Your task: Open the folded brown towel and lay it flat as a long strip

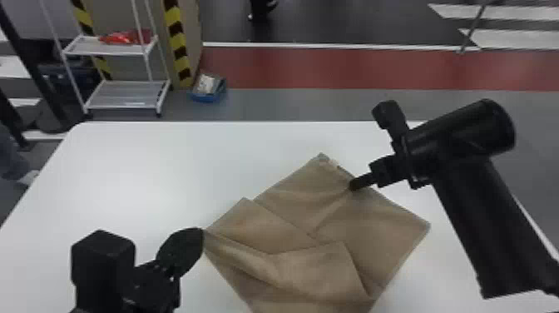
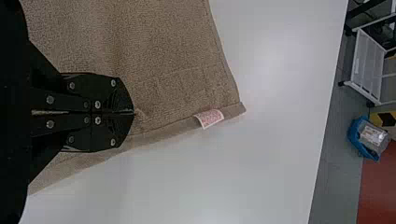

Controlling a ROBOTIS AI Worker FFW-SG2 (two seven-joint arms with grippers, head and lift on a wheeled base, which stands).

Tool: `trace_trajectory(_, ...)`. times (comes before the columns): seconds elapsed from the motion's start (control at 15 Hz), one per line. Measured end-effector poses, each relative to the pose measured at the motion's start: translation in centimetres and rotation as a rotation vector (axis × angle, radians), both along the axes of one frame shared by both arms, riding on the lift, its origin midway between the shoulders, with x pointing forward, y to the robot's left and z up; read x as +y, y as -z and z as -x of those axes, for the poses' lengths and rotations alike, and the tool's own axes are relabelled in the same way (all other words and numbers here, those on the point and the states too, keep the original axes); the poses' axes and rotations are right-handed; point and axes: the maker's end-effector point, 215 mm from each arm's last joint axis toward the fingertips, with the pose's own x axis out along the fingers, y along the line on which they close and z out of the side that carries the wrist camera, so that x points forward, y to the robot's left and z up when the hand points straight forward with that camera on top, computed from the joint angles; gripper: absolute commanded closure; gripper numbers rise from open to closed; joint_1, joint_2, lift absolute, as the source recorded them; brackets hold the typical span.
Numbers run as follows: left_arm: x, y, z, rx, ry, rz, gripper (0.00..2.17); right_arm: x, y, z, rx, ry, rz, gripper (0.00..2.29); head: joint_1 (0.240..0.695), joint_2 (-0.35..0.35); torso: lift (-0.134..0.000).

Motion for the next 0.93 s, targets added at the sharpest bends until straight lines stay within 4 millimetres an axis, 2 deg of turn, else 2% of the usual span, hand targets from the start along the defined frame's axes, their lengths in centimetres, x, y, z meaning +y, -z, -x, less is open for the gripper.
trace_trajectory(0.07,-0.1,0.1,-0.1,0.0,0.002,0.001,1.45,-0.4,-0.4,0.1,-0.012,0.015,-0.01,0.58,0.695,-0.057,-0.123)
trace_trajectory(0.13,-0.3,0.1,-0.2,0.0,0.005,0.003,1.45,-0.7,-1.0,-0.1,-0.03,0.032,-0.023,0.16,0.695,-0.066,-0.123)
trace_trajectory(0.2,-0.5,0.1,-0.2,0.001,0.008,0.005,1.45,-0.8,-1.6,-0.5,-0.049,0.043,-0.03,0.08,0.695,-0.069,-0.123)
trace_trajectory(0.33,-0.7,0.2,-0.1,0.002,0.011,0.007,1.45,-0.2,-2.9,-1.8,-0.095,0.042,-0.038,0.07,0.695,-0.068,-0.123)
trace_trajectory(0.53,-0.6,0.4,0.0,0.006,0.009,0.004,1.45,2.5,-4.1,-4.9,-0.183,0.007,-0.04,0.1,0.695,-0.032,-0.123)
trace_trajectory(0.73,-0.7,0.2,0.2,0.005,0.009,0.004,1.45,5.9,-3.4,-7.4,-0.224,-0.038,-0.06,0.21,0.695,-0.001,-0.123)
trace_trajectory(0.93,-0.7,0.2,0.4,0.006,0.013,0.002,1.45,7.9,-2.4,-8.9,-0.249,-0.067,-0.073,0.29,0.695,0.025,-0.123)
